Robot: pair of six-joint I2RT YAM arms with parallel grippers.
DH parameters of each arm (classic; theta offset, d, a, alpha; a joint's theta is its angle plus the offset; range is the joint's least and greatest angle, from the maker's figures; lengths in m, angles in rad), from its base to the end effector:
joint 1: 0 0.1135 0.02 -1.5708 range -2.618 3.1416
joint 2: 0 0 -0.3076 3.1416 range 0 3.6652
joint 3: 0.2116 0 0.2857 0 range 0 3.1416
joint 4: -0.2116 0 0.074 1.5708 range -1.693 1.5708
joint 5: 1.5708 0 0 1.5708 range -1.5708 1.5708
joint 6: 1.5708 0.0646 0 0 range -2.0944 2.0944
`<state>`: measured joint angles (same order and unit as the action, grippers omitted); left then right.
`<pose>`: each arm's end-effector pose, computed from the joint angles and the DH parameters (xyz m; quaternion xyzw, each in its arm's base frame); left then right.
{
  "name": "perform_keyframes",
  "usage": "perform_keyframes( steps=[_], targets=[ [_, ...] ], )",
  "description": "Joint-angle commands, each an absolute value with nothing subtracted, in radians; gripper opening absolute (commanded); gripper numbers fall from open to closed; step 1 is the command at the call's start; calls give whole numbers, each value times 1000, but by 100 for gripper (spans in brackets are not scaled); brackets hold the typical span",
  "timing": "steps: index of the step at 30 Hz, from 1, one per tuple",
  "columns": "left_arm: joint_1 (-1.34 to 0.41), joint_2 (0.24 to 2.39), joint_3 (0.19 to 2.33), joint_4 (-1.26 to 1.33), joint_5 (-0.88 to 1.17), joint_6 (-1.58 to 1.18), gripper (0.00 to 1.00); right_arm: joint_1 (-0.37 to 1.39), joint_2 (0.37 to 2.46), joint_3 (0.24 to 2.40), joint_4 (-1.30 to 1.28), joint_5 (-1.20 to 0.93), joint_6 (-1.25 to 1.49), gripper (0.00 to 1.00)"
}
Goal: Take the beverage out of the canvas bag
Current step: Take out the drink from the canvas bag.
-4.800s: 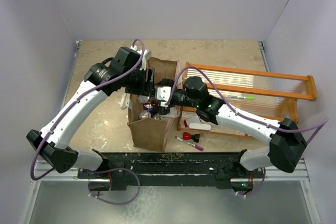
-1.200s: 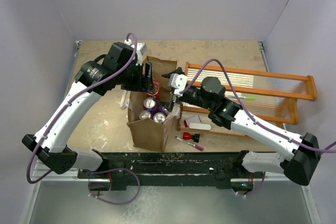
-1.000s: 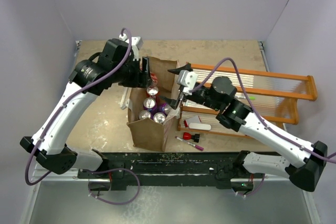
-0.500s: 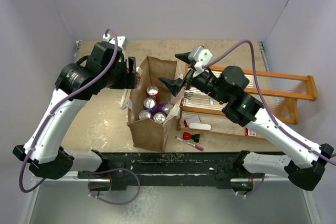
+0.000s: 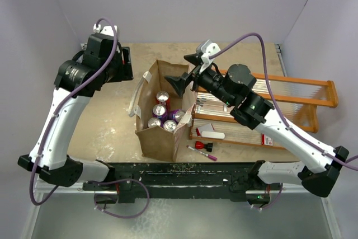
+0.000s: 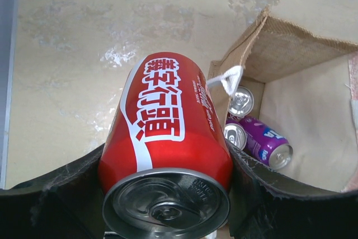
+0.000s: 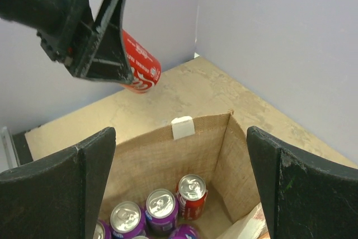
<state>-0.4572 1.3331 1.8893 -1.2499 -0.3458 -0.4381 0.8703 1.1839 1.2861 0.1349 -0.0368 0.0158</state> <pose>0.2400 -0.0937 0.5247 -0.0645 0.8925 -0.0406 0.4445 0.1982 0.2388 0.5191 -0.2694 0.5568 0.3471 0.7049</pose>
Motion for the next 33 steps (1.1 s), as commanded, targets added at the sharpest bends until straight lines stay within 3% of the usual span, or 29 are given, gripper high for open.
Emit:
perform_keyframes(
  steps=[1,7,18,23,33],
  targets=[
    [-441,1370,1918,-1068,-381,-375,0,874,1214,1384,130,56,63,100],
    [-429,1375,1920,-1057,-345,-359,0,874,1281,1515,-2,133,96,100],
    [-392,1321,1828,-1039,-359,-353,0,874,1227,1512,-183,130,269,100],
    [-376,1270,1730,-983,-411,-412,0,874,1109,1340,-95,141,210,100],
    [-355,1266,1605,-1010,-428,-552,0,875,1019,1287,-12,203,107,100]
  ],
)
